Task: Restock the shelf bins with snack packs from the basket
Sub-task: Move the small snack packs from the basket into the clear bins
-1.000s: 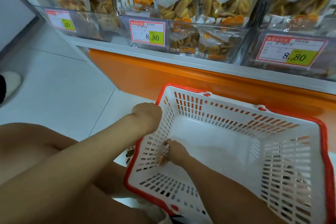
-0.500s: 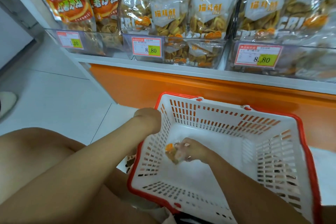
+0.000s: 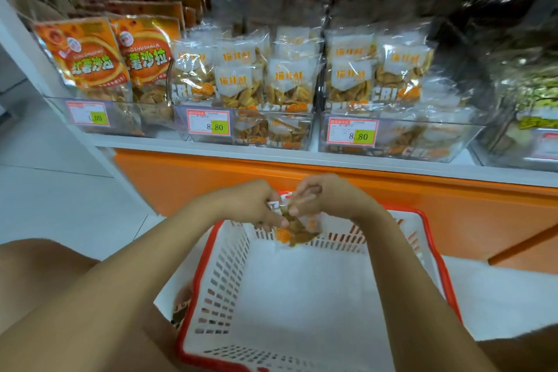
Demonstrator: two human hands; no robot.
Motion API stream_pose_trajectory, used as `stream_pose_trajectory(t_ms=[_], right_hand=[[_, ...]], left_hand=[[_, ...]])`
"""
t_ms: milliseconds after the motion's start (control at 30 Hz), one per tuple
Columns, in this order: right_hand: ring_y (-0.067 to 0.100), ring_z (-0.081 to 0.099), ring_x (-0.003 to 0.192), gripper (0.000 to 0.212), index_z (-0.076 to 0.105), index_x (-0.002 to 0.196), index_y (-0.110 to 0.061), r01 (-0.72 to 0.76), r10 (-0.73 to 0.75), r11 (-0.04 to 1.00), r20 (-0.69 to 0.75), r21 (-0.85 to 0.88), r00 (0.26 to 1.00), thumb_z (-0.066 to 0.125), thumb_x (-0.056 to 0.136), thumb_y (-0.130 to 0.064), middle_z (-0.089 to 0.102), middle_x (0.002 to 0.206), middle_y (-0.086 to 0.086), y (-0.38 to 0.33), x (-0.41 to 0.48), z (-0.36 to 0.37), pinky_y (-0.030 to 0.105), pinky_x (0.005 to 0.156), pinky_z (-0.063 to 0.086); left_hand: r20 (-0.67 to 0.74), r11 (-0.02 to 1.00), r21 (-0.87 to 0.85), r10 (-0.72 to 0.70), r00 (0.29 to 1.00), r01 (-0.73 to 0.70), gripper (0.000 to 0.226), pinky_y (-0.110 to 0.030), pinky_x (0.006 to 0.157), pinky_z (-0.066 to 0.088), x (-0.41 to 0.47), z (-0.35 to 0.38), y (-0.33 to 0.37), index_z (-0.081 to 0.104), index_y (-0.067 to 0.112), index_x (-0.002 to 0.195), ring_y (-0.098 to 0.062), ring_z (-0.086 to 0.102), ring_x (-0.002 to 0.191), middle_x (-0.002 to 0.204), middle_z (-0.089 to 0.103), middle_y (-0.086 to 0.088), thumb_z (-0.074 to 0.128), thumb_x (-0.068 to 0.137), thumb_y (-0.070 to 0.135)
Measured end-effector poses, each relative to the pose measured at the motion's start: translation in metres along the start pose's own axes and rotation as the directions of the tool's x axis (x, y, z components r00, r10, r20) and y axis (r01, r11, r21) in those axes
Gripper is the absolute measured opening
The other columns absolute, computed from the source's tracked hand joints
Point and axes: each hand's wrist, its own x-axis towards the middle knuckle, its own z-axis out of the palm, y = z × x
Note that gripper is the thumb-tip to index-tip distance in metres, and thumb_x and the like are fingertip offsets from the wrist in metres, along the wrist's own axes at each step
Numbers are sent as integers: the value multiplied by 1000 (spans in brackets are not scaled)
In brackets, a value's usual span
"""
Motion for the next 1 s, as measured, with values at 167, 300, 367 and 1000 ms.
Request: stream_pose_trajectory(t_ms=[167,300,367,1000], right_hand=[[8,68,81,22,68,95,-24,94,-20,957,-261,274,965,79,76,-27,70,91,-6,-13,-28,-22,17,57,50],[14,63,107,36,67,109,-19,80,35,941,-331,328,943,76,77,-35,67,114,-5,-20,-35,-41,32,87,53],[14,58,115,49,63,117,-16,66,28,947,-286,313,958,77,75,-38,62,121,-8,-27,-41,-56,33,97,46],[8,49,67,30,50,68,-33,-84,-135,823,-337,-562,932,79,75,-31,49,69,-17,-90,-50,-216,20,57,34]], left_hand=[[-81,944,-301,113,990,-132,27,-25,73,57,-3,-13,24,67,0,102,-15,72,76,73,74,-4,69,85,22],[-163,851,-478,160,974,-220,13,-18,64,54,0,-15,39,67,10,94,-13,71,72,70,73,-5,67,86,20],[-243,803,-524,180,953,-285,10,-19,65,56,1,-16,48,66,12,93,-15,70,74,73,73,-6,65,88,21],[-708,944,-6,229,668,-330,32,-1,59,40,26,-31,92,58,16,127,1,55,74,85,60,13,54,96,19]])
